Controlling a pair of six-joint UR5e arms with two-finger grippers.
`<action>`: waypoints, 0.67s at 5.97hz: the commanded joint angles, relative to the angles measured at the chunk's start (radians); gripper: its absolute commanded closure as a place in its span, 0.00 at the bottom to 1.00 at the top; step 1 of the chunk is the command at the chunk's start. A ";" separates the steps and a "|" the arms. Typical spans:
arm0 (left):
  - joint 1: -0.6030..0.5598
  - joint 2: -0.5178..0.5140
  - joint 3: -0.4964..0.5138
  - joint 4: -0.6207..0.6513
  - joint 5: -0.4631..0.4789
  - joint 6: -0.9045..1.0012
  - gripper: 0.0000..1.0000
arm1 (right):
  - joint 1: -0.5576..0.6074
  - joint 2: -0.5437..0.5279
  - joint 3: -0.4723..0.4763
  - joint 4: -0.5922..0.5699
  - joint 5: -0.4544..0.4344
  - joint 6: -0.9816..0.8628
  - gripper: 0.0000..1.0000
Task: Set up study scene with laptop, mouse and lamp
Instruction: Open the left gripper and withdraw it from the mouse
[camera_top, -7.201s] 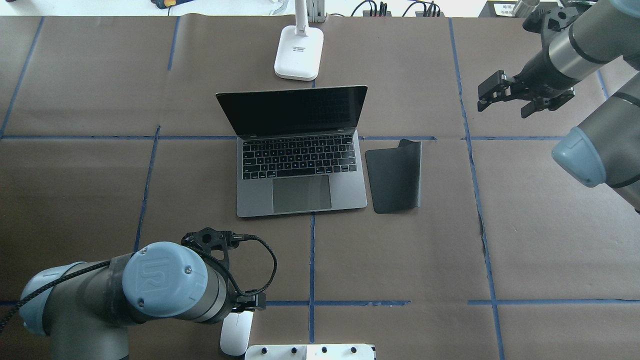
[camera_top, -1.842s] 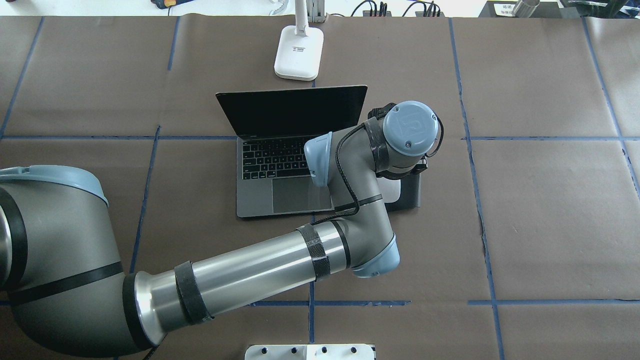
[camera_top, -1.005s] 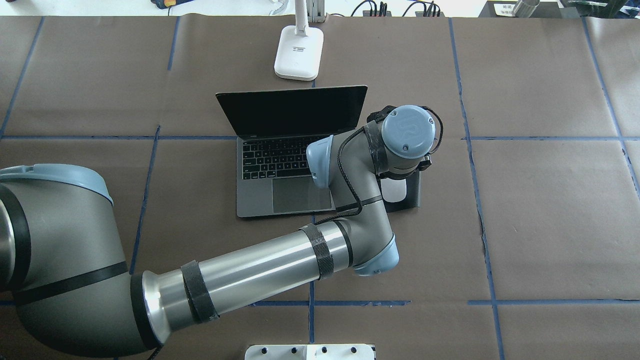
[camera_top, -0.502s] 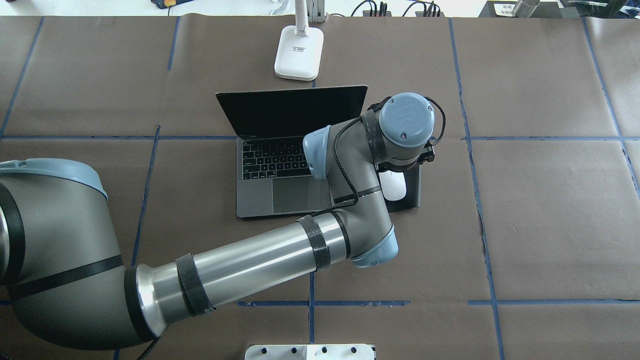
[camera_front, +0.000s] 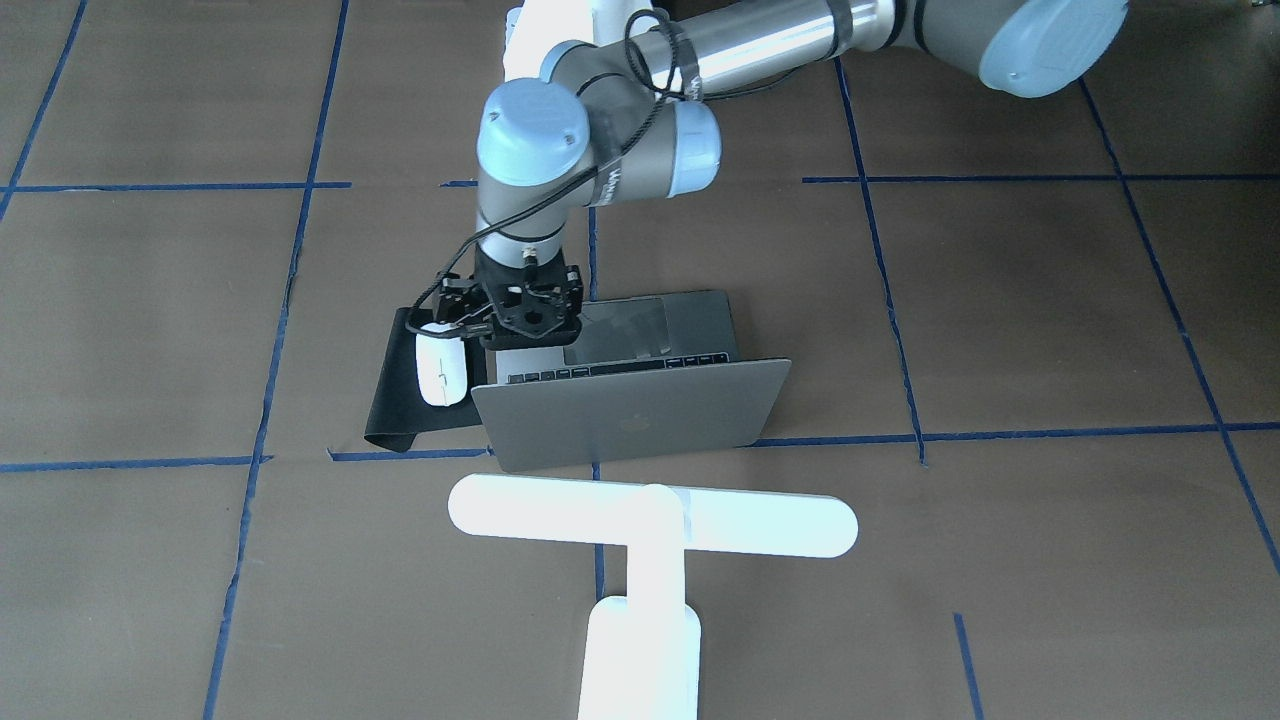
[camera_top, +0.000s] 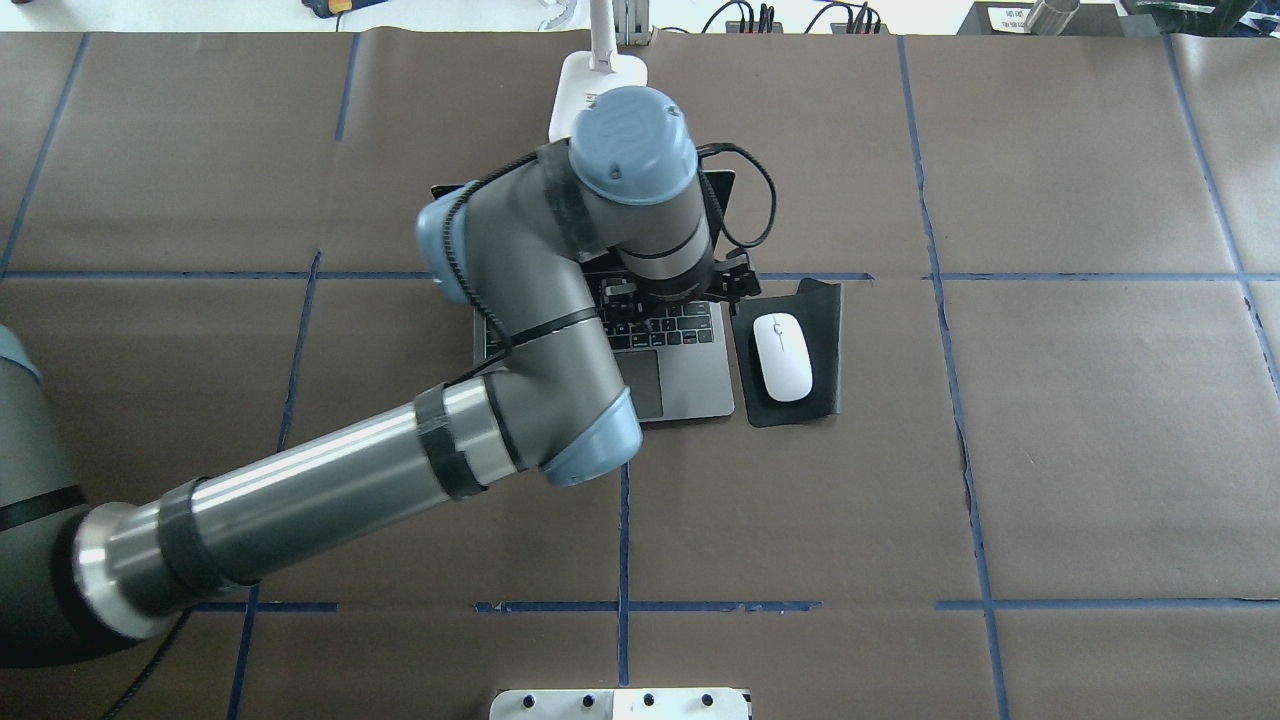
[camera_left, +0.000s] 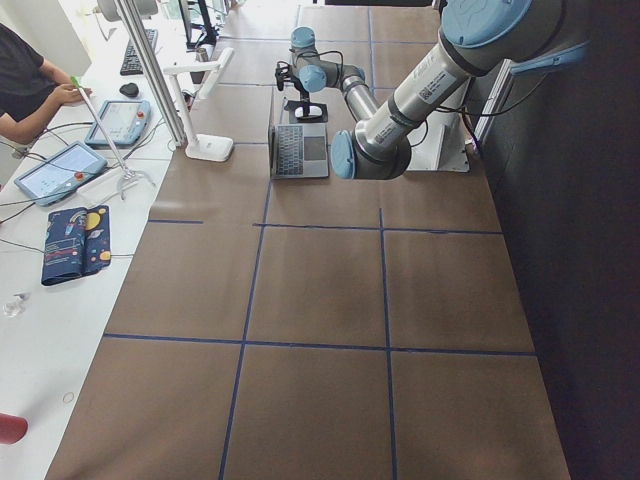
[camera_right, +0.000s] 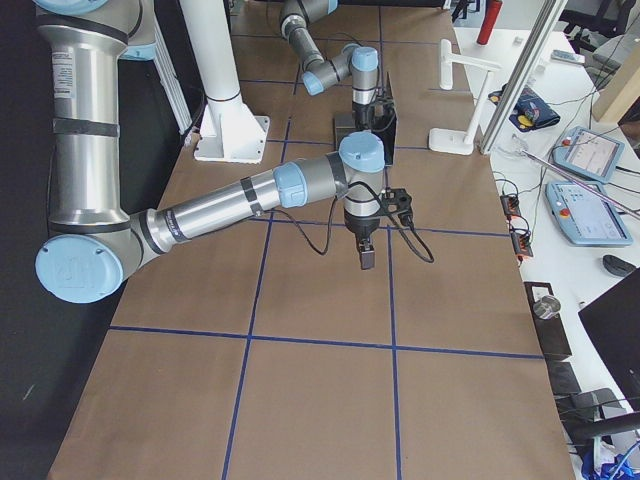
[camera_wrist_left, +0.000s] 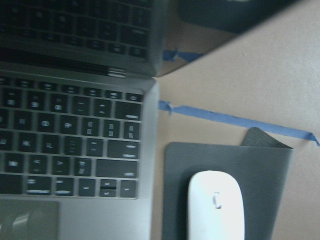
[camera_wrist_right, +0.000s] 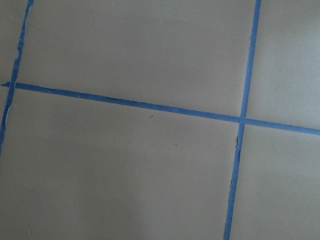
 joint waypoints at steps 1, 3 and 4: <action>-0.040 0.285 -0.394 0.166 -0.019 0.138 0.00 | 0.011 -0.029 -0.014 -0.002 0.004 -0.003 0.00; -0.092 0.430 -0.559 0.252 -0.035 0.264 0.00 | 0.090 -0.049 -0.075 -0.005 0.022 -0.087 0.00; -0.155 0.517 -0.618 0.284 -0.072 0.360 0.00 | 0.151 -0.073 -0.149 -0.002 0.106 -0.178 0.00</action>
